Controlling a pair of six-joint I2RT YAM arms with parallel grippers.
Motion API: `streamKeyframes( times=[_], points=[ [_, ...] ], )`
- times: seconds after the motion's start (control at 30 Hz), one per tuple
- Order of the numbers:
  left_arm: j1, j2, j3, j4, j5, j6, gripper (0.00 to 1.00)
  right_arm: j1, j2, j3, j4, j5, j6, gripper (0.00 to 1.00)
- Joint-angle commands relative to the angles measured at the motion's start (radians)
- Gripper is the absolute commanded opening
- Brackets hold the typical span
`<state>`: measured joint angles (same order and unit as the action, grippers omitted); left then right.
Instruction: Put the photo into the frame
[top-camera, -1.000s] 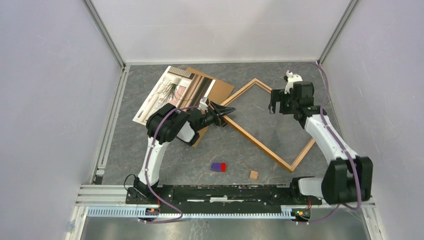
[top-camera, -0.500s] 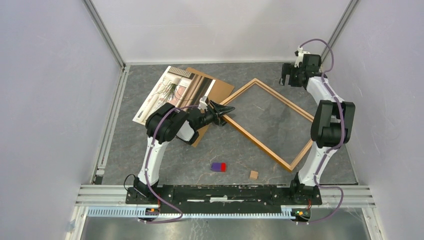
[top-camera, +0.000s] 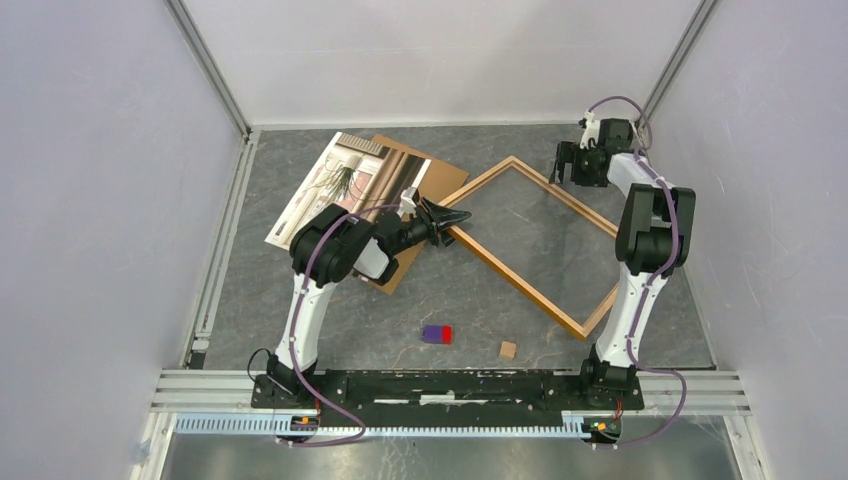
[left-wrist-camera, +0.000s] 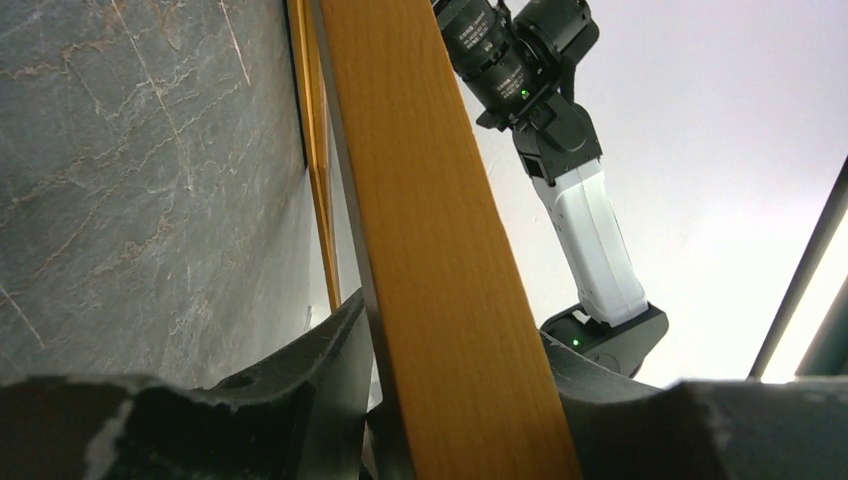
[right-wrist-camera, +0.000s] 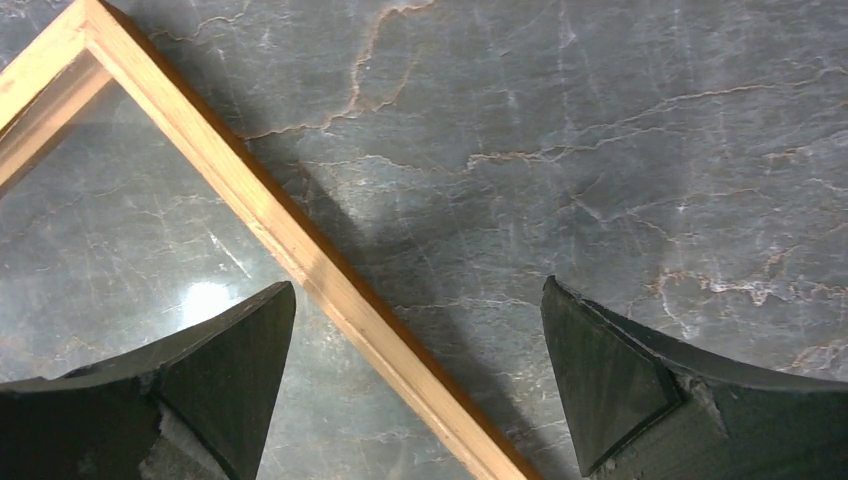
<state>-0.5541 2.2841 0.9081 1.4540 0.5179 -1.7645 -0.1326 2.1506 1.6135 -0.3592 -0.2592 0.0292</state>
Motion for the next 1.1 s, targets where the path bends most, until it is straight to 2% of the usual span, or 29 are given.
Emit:
streamKeyframes(
  times=[0.0, 0.3, 0.5, 0.63, 0.8, 1.07],
  points=[
    [0.004, -0.053, 0.031, 0.102, 0.040, 0.030, 0.47, -0.035, 0.024, 0.085, -0.019, -0.049, -0.003, 0.98],
    [0.008, -0.054, 0.031, 0.102, 0.047, 0.040, 0.41, -0.051, 0.062, 0.106, -0.042, -0.102, 0.038, 0.98],
    [0.008, -0.054, 0.038, 0.102, 0.047, 0.042, 0.39, -0.053, -0.009, -0.096, 0.079, -0.300, 0.170, 0.97],
    [0.008, -0.054, 0.041, 0.101, 0.039, 0.036, 0.37, -0.051, -0.090, -0.226, 0.188, -0.335, 0.210, 0.92],
    [0.007, -0.049, 0.040, 0.101, 0.033, 0.027, 0.36, -0.045, -0.166, -0.281, 0.186, -0.258, 0.170, 0.90],
    [0.005, -0.045, 0.040, 0.102, 0.030, 0.014, 0.35, -0.007, -0.249, -0.341, 0.180, -0.145, 0.082, 0.93]
  ],
)
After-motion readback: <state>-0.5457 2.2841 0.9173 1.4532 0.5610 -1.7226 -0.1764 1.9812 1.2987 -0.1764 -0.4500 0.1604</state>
